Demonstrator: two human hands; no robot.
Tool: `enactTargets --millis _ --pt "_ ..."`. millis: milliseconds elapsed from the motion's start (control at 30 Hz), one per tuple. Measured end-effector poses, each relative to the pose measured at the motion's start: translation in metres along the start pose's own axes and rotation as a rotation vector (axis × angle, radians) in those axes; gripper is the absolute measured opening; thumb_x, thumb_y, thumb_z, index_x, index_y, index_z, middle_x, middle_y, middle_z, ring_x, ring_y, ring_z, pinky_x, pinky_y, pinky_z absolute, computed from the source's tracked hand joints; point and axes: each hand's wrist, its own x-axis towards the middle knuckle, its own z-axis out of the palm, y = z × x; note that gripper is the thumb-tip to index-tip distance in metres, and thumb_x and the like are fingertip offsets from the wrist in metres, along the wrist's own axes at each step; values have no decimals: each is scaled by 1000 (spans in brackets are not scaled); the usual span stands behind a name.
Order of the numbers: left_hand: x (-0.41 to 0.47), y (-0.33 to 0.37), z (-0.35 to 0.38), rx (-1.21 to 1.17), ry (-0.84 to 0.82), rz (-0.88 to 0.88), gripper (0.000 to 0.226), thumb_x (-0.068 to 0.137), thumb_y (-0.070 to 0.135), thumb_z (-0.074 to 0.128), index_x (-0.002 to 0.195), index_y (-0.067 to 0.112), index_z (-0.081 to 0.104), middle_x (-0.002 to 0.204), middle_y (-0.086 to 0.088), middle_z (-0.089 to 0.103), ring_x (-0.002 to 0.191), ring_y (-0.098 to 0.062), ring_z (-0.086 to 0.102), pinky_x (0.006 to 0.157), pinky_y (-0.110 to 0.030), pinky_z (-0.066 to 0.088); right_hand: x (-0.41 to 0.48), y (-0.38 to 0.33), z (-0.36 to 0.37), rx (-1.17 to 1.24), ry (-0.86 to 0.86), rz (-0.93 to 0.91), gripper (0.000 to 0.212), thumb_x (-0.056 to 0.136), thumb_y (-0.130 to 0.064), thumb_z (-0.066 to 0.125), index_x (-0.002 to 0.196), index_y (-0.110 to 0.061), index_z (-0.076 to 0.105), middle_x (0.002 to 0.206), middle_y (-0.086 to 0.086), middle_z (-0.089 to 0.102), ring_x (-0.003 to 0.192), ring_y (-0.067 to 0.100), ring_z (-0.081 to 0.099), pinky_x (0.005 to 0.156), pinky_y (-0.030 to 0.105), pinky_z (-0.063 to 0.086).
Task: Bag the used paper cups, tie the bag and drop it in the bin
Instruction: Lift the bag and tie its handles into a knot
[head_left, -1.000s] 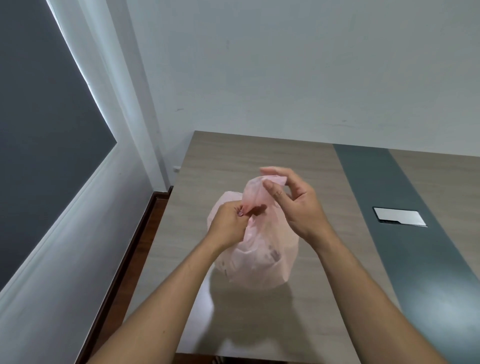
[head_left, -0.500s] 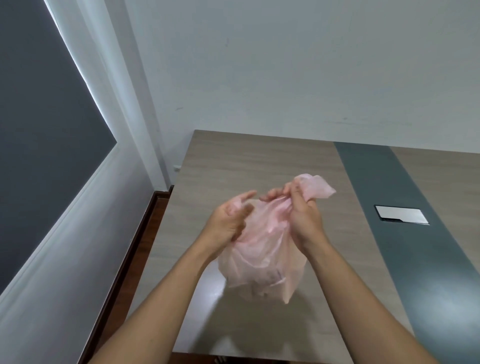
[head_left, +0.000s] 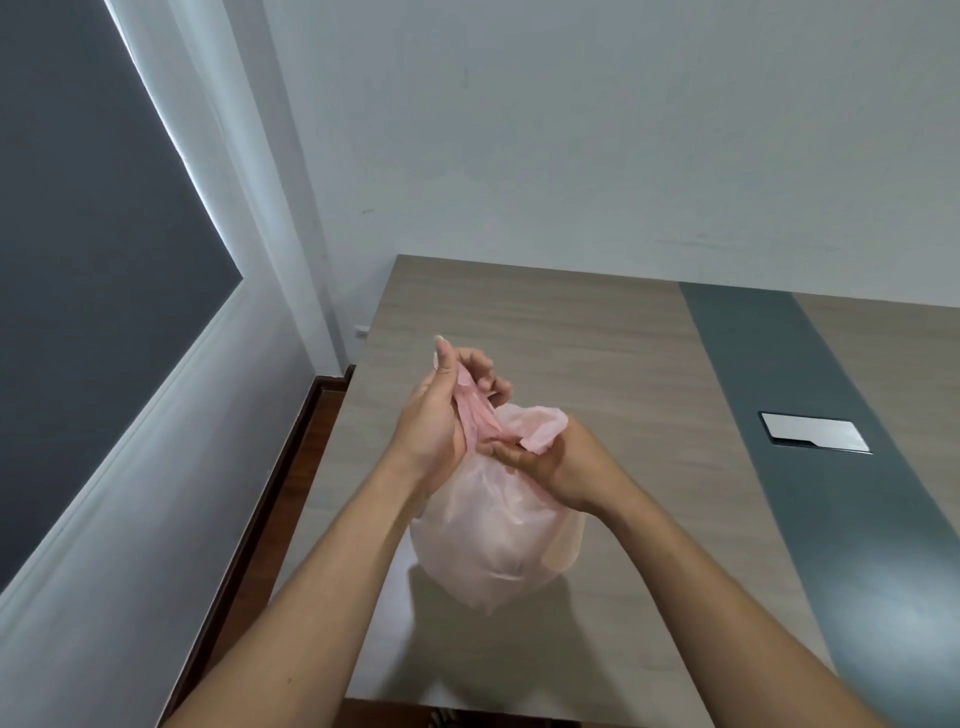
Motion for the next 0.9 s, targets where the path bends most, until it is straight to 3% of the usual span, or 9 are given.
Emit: enactTargets --millis 133,267,400,467,567,667,767,833,900 --pt "-7 9 -22 446 -141 67 99 87 91 57 160 24 59 146 4 74 138 -16 70 114 -34 59 1 -9 -8 145 56 -15 61 79 -84 77 81 -24 78 66 -13 67 59 3 58 56 21 45" --pt "-14 -7 -26 683 -262 36 72 93 88 63 146 41 75 151 29 70 151 6 55 132 -32 43 2 -10 -8 146 43 -132 32 96 -62 71 82 -33 78 79 -13 77 69 0 69 64 19 52" --pt "-7 -21 -9 341 -113 120 63 123 49 35 118 11 86 145 -4 79 152 -15 62 130 -46 44 -1 -9 -8 285 87 -43 36 100 -70 67 116 -42 84 100 -15 84 98 0 79 86 17 57" --pt "-2 -24 -5 63 -22 86 67 123 48 35 96 3 76 137 -22 80 143 -30 70 122 -52 54 -2 -5 -10 323 183 -19 43 103 -73 60 107 -39 85 84 -18 78 81 -1 74 78 15 54" --pt "-1 -25 -7 -218 106 23 58 120 54 41 76 18 53 105 -26 79 129 -41 78 116 -57 53 4 2 -12 539 282 79 70 108 -73 47 107 -15 86 63 -9 37 56 7 37 52 15 34" --pt "-1 -22 -12 -288 230 9 56 121 52 43 74 22 45 57 3 39 57 -18 69 94 -41 63 5 2 -18 1053 271 137 64 111 -66 49 80 -17 76 65 -7 39 56 7 37 50 18 33" --pt "-4 -19 -15 -234 183 -97 58 119 63 37 78 23 45 57 6 27 39 -11 25 57 -28 52 3 4 -23 1312 263 83 62 113 -62 43 67 -21 50 75 -2 54 67 12 52 66 24 50" --pt "-5 -17 -17 -154 94 -145 68 112 77 28 76 22 42 64 1 28 49 -17 17 55 -32 34 3 5 -24 1355 254 69 61 114 -61 42 67 -22 46 77 -1 60 75 18 65 88 33 58" --pt "-6 -15 -16 -48 14 -164 67 107 83 17 79 24 31 71 -2 32 56 -18 17 63 -38 17 4 5 -22 1361 225 86 60 115 -60 43 69 -21 46 63 -3 48 57 18 58 95 37 61"
